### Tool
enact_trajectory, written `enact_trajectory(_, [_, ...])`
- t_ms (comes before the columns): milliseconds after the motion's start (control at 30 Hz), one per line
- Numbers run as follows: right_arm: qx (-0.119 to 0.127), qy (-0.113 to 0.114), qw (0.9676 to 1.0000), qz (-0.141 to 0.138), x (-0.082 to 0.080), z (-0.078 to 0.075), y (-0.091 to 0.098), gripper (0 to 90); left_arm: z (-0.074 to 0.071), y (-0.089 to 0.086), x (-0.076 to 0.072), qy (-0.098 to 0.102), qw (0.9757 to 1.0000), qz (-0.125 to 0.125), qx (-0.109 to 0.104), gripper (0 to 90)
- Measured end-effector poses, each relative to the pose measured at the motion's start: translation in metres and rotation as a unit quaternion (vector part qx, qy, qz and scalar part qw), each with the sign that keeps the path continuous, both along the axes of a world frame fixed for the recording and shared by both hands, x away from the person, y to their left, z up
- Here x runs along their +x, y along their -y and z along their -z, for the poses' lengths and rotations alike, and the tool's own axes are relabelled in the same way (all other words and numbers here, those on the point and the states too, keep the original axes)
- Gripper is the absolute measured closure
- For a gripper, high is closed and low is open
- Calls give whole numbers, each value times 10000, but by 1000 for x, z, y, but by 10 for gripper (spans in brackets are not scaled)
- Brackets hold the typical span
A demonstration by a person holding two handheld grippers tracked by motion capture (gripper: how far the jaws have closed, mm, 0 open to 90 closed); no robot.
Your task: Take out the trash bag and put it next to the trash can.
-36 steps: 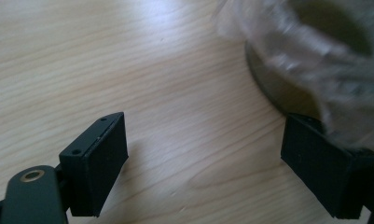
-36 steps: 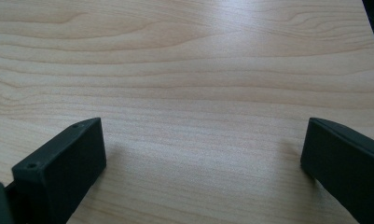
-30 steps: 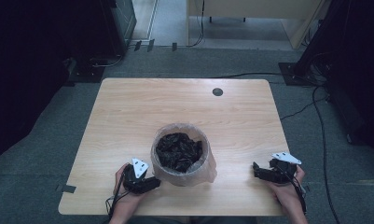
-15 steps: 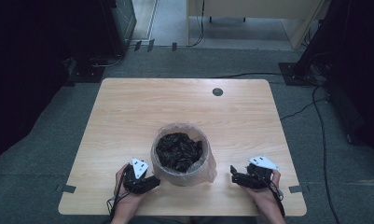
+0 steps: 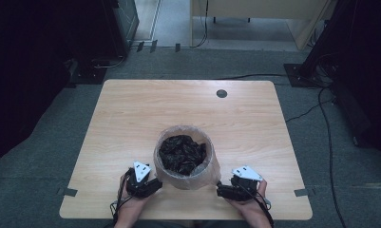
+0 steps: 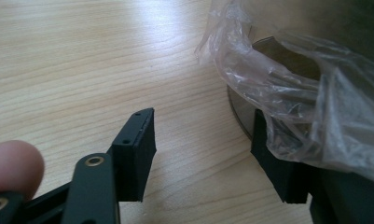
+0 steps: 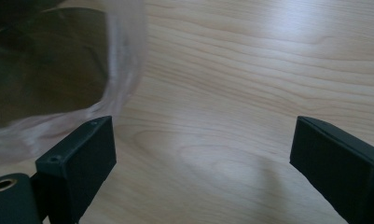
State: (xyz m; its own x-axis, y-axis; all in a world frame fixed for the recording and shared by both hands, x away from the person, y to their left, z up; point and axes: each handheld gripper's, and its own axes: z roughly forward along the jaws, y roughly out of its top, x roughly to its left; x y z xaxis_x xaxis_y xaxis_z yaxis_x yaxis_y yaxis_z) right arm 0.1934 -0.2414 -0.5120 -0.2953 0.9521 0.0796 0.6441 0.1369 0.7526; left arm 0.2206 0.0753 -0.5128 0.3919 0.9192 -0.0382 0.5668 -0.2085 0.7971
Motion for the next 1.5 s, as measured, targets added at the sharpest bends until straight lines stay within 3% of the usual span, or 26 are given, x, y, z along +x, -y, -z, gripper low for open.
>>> enact_trajectory(167, [70, 82, 9999, -123, -5, -2, -14, 64, 0, 2, -1, -144, 9996, -1, -228, 504])
enact_trajectory(233, [121, 165, 9997, -102, -5, -5, -16, 64, -3, 2, -2, -94, 9994, -97, -319, 521])
enact_trajectory(300, [169, 266, 9994, -108, -6, -9, -19, 97, -6, 2, -3, -30, 9988, -73, -493, 600])
enact_trajectory(400, [181, 542, 9983, -130, -9, -15, -21, 251, -10, 2, -5, 85, 9979, -10, -635, 707])
enact_trajectory(533, [251, 824, 9962, -134, -12, -20, -21, 546, -20, -2, -9, 316, 9962, -5, -808, 848])
enact_trajectory(667, [418, 931, 9946, -186, -11, -23, -20, 766, -33, -9, -10, 449, 9939, -109, -1000, 900])
enact_trajectory(767, [537, 1013, 9932, -181, -10, -28, -19, 860, -44, -13, -12, 604, 9928, -87, -1032, 900])
enact_trajectory(867, [646, 995, 9929, -123, -9, -33, -17, 838, -55, -17, -16, 718, 9913, -77, -1098, 900])
enact_trajectory(967, [700, 889, 9936, -32, -12, -35, -12, 696, -62, -20, -19, 784, 9902, -72, -1151, 900])
enact_trajectory(1133, [663, 810, 9945, 26, -26, -33, -3, 583, -59, -20, -18, 781, 9910, -79, -1088, 900])
enact_trajectory(1233, [654, 707, 9954, -10, -34, -28, -2, 538, -49, -26, -13, 631, 9909, -293, -1149, 892])
enact_trajectory(1300, [602, 618, 9963, -60, -37, -23, -3, 511, -42, -33, -12, 521, 9915, -402, -1125, 826])
enact_trajectory(1500, [428, 238, 9988, -28, -41, -3, -9, 443, -16, -42, -13, -6, 9951, -527, -832, 699])
